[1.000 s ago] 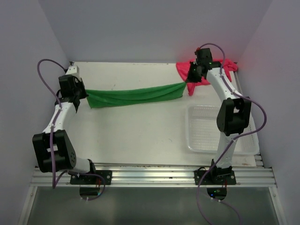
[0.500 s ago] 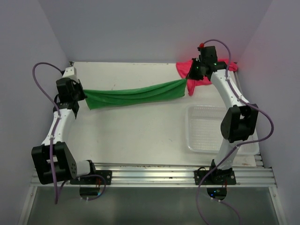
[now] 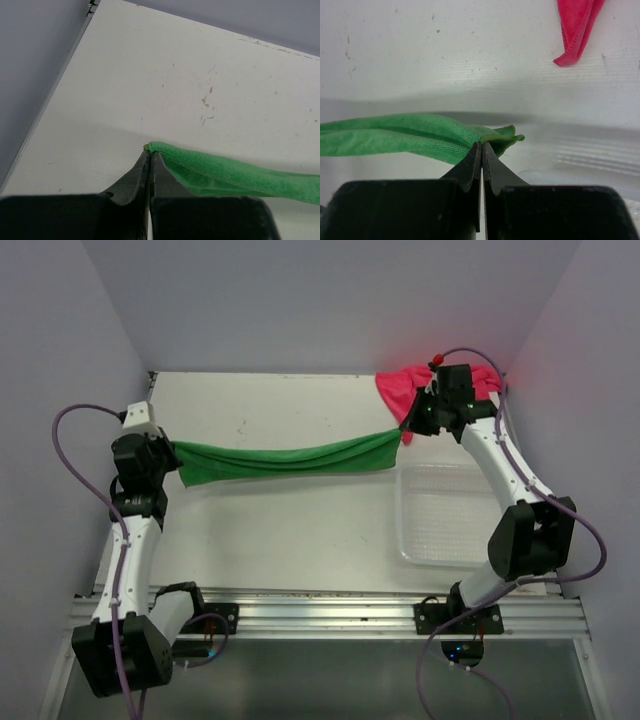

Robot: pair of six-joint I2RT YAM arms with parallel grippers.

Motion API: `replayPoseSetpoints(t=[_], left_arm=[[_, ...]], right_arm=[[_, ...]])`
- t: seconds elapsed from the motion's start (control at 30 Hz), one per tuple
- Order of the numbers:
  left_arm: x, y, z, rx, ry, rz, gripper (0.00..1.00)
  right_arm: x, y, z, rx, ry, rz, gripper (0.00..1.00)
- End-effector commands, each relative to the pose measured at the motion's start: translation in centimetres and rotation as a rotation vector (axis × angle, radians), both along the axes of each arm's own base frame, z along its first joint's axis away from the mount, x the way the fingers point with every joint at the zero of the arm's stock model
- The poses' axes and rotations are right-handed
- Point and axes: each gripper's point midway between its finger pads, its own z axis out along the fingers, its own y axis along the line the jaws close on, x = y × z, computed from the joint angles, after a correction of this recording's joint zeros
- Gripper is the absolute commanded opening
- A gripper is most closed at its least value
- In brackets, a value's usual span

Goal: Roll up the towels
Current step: Fold the towel

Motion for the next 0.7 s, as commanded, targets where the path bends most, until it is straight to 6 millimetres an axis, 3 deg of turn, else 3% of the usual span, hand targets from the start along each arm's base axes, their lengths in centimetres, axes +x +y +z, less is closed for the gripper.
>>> replayPoseSetpoints(t=[0.0,0.33,0.5,0.67], left_arm=[[-1.8,0.6,0.8,0.003,-0.052,0.051,0.00],[-6.2,2.8,2.0,-0.015,-0.122,0.263,0.00],[-6.4,3.4,0.5,-0.048,-0.072,0.316,0.00],[-6.1,3.9,-0.6,-0.063,-0.039,0.358,0.00]], right_arm=[[-0.9,0.8,2.8,0.033,-0.098,0.028,0.00],[-3.9,1.3,2.5,0.040,-0.102,0.068,0.00],[-4.1,1.6,1.6,0.049,-0.080,0.073,0.00],[-2.9,1.9,0.6,0.052,-0.053,0.061,0.00]])
